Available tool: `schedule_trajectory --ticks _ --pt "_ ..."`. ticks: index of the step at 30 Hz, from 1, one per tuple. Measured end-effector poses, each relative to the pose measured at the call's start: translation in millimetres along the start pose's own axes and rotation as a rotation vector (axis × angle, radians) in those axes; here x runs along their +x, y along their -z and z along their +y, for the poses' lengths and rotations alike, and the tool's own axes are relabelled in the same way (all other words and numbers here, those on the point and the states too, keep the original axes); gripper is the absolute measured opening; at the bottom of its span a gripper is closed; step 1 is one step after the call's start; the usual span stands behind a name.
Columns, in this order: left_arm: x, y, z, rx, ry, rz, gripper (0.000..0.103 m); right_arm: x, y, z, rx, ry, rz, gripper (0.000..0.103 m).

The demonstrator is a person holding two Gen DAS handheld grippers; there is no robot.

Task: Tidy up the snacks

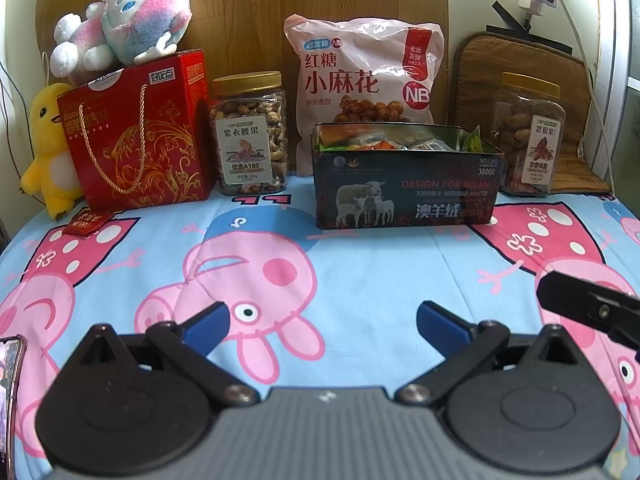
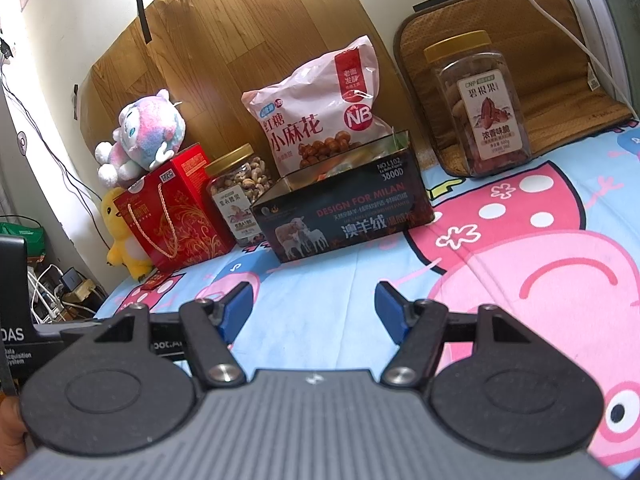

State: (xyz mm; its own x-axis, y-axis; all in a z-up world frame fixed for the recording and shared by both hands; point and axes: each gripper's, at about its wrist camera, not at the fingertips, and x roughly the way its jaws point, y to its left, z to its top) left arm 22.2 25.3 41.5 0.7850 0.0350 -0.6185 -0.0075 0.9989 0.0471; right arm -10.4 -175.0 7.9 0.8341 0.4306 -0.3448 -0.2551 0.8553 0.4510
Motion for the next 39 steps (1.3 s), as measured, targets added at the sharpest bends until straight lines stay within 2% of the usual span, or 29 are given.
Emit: schedule_trajectory --ticks 39 --pt "-4.6 -0.1 -0.9 0.001 -0.014 -0.028 0.103 -1.2 1.6 -0.4 0.003 0.0 0.0 0.069"
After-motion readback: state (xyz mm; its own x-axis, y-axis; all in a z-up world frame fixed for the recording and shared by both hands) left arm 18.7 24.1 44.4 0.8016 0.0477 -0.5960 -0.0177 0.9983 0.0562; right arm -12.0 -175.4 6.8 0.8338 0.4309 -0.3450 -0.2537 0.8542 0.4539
